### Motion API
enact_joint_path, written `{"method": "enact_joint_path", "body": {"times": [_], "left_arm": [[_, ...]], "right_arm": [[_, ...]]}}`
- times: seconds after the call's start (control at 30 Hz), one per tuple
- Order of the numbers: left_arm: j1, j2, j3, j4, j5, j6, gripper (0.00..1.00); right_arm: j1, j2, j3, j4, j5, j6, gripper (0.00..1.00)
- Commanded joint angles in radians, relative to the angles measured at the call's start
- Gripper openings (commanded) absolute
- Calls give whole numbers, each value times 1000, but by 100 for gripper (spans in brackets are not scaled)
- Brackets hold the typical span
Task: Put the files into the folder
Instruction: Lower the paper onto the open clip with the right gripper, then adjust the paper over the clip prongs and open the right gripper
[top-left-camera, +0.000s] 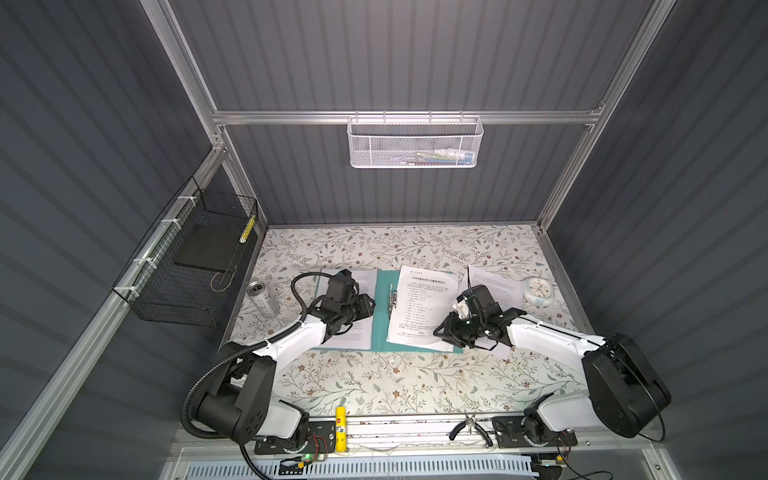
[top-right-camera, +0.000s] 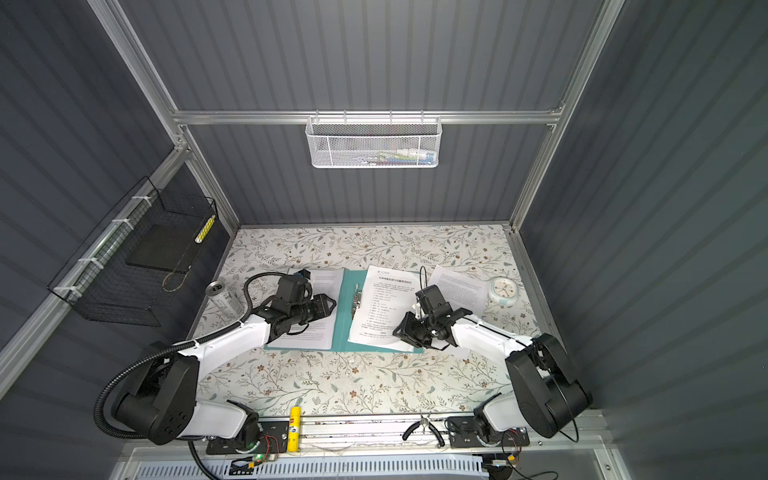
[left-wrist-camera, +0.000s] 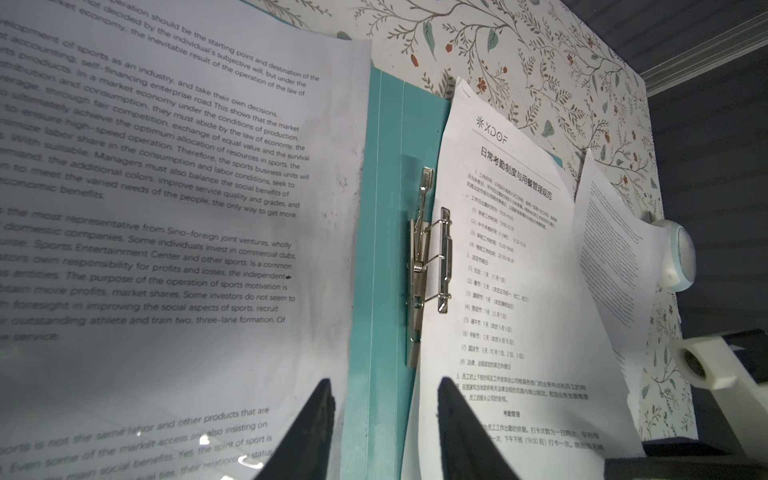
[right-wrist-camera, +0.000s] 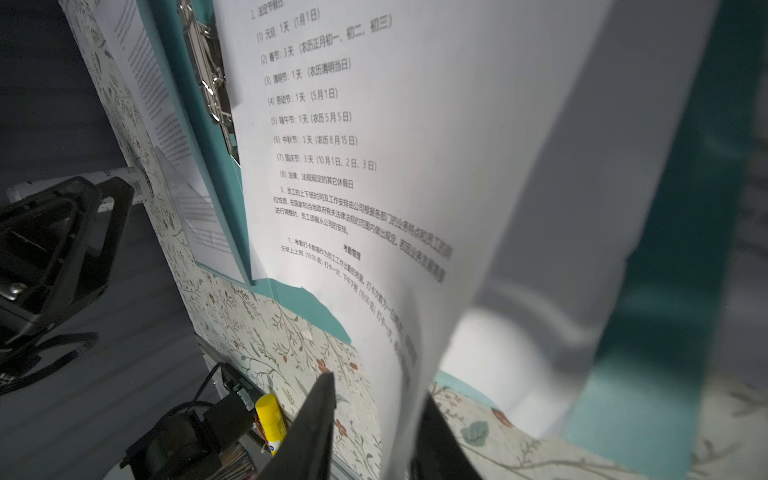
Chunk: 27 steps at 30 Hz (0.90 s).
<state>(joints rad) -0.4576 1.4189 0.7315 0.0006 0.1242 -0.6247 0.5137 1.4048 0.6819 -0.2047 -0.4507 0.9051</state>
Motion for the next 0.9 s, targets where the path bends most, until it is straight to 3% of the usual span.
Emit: {"method": "enact_joint_path", "body": {"times": [0.0,0.1,0.33,0.53,0.67,0.87], "left_arm": [[-5,-32,-4,-18,-3,6,44],[-5,-38,9,-29,-7,6,44],[-6,-12,55,-24,-12,5,44],[-6,26,93,-25,1,36,44],[-5,35,105,-32,-13,55,44],[-5,33,98,-20,-15,57,44]], "right_arm": [[-3,-61,32,-147,68,-59,43],[-28,-124,35,-246,157,-77,48],[-170,-179,54,-230,172,-125,50],[-311,22,133,-56,124,-204,42],[-335,161,218,-11,65,-227,33],[-335,280,256,39,-16,-209,32]]}}
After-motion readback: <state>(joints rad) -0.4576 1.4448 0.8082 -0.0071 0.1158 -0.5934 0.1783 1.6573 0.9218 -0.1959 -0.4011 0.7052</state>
